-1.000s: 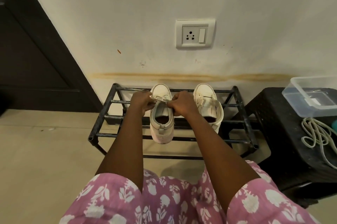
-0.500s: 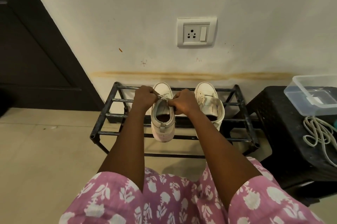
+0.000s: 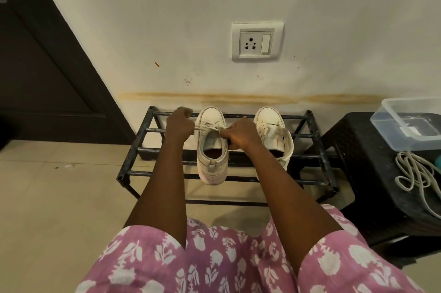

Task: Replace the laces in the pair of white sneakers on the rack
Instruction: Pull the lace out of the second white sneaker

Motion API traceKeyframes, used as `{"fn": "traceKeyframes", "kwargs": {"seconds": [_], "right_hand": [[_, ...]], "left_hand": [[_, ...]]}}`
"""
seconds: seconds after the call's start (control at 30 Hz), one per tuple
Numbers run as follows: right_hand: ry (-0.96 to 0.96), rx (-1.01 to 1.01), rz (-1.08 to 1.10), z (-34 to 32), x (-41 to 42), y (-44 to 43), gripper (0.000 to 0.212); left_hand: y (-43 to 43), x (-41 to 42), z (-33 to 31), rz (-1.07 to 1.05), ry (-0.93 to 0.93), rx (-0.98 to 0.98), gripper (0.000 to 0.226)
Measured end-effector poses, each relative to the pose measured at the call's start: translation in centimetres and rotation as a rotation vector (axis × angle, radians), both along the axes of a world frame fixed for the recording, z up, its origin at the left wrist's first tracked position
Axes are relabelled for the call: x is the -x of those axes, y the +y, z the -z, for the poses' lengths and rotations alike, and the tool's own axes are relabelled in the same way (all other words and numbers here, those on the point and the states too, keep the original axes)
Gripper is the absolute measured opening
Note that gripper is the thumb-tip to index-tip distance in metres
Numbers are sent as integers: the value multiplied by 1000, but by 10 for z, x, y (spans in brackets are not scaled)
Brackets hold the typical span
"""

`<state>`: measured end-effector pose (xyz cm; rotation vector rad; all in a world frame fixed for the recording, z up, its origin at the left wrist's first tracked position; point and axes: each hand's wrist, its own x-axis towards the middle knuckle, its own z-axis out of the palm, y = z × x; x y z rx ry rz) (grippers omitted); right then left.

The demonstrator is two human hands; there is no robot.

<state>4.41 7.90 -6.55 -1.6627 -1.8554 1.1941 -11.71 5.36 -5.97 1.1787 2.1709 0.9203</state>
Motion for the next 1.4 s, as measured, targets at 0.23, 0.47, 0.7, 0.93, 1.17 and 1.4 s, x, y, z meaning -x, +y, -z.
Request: {"fn": "traceKeyframes", "kwargs": {"seconds": [0.23, 0.47, 0.7, 0.93, 1.17, 1.4], "right_hand": [[-28, 14, -19, 2, -1, 3, 21], [-32, 18, -34, 5, -2, 5, 22], [12, 60, -34, 5, -2, 4, 26], [47, 85, -15, 4, -2, 3, 21], [11, 64, -30, 6, -3, 5, 26], [4, 56, -27, 8, -2, 3, 24]], "left_hand": [[-2, -22, -12, 410, 154, -1, 23], [4, -27, -4, 329, 194, -44, 15], [0, -19, -4, 148, 157, -130, 13], [-4, -3, -10, -323, -59, -284, 19], [-2, 2, -7, -230, 102, -42, 29], [-2, -21, -6, 351, 90, 60, 23]]}}
